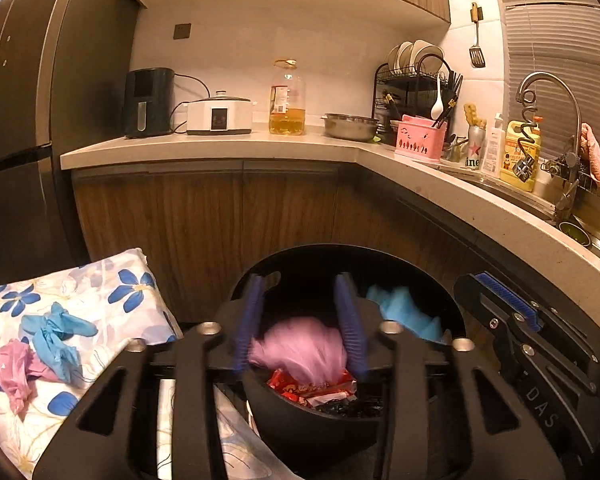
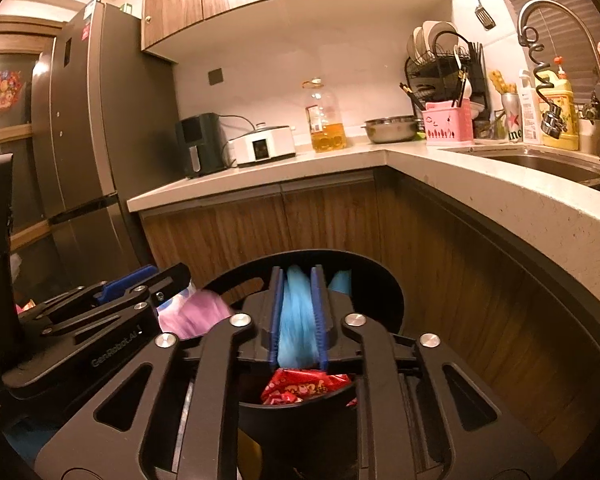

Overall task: Collect trash
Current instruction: 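Open both tools to drop the gloves into the bin, then move both tools back over the table toward the red cup and wrapper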

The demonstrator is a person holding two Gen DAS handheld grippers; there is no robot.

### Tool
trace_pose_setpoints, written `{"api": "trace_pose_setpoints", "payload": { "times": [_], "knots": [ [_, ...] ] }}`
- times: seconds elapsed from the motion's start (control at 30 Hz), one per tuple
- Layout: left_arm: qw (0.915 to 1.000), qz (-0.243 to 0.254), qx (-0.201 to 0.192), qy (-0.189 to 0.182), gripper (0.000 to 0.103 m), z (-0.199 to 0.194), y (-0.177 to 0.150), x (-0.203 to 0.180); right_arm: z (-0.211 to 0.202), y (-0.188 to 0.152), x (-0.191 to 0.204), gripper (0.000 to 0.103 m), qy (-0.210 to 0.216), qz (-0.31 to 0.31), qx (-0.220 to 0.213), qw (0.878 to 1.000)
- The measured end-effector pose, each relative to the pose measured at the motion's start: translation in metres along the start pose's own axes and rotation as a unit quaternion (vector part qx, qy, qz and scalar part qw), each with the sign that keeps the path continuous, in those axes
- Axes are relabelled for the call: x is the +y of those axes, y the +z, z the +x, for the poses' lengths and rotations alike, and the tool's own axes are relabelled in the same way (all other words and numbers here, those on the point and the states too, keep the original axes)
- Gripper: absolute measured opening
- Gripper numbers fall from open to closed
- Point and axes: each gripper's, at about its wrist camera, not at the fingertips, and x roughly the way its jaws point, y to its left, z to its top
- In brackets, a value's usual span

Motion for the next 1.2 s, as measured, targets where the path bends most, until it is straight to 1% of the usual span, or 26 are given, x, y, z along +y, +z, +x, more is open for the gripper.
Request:
{"api": "trace_pose_setpoints", "payload": {
  "times": [0.03,0.1,0.13,0.17,0.2,0.27,0.33,0.43,0.63,0.67,0.73,1.07,1.2],
  "knots": [
    [1.0,-0.002,-0.001,0.003,0.053,-0.001,0.0,0.001,-0.001,0.0,-0.001,0.028,-0.003,0.001,0.0,1.0],
    [1.0,-0.007,0.001,0.006,0.054,-0.002,-0.001,0.005,-0.002,-0.001,-0.003,0.033,-0.006,0.003,0.0,1.0],
    [0.9999,-0.009,0.002,0.009,0.059,-0.002,-0.001,0.006,-0.003,-0.002,-0.003,0.036,-0.009,0.004,0.001,1.0],
    [0.9998,-0.012,0.003,0.016,0.063,-0.003,-0.002,0.009,-0.004,-0.002,-0.004,0.038,-0.011,0.005,0.002,1.0],
    [0.9997,-0.015,0.003,0.021,0.067,-0.004,-0.003,0.011,-0.005,-0.002,-0.004,0.042,-0.013,0.006,0.003,1.0],
    [0.9993,-0.017,0.004,0.033,0.07,-0.009,-0.005,0.015,-0.007,-0.003,-0.004,0.047,-0.014,0.007,0.004,1.0],
    [0.9988,-0.016,0.002,0.047,0.079,-0.015,-0.007,0.017,-0.01,-0.004,-0.002,0.055,-0.014,0.005,0.005,1.0],
    [0.9975,-0.016,0.001,0.069,0.086,-0.024,-0.011,0.02,-0.017,-0.005,0.002,0.062,-0.013,0.0,0.005,1.0],
    [0.9948,-0.023,0.004,0.099,0.089,-0.047,-0.018,0.03,-0.032,-0.006,0.009,0.076,-0.007,0.002,0.002,1.0],
    [0.9945,-0.024,0.003,0.102,0.09,-0.049,-0.019,0.031,-0.034,-0.006,0.01,0.077,-0.007,0.002,0.003,1.0],
    [0.9934,-0.026,0.002,0.112,0.095,-0.059,-0.023,0.034,-0.04,-0.007,0.012,0.078,-0.005,0.002,0.003,1.0],
    [0.9892,-0.044,-0.007,0.14,0.097,-0.1,-0.038,0.05,-0.064,-0.011,0.028,0.079,-0.003,-0.002,-0.005,1.0],
    [0.9872,-0.046,-0.012,0.153,0.097,-0.116,-0.043,0.056,-0.073,-0.015,0.038,0.079,0.007,-0.003,-0.005,1.0]
  ]
}}
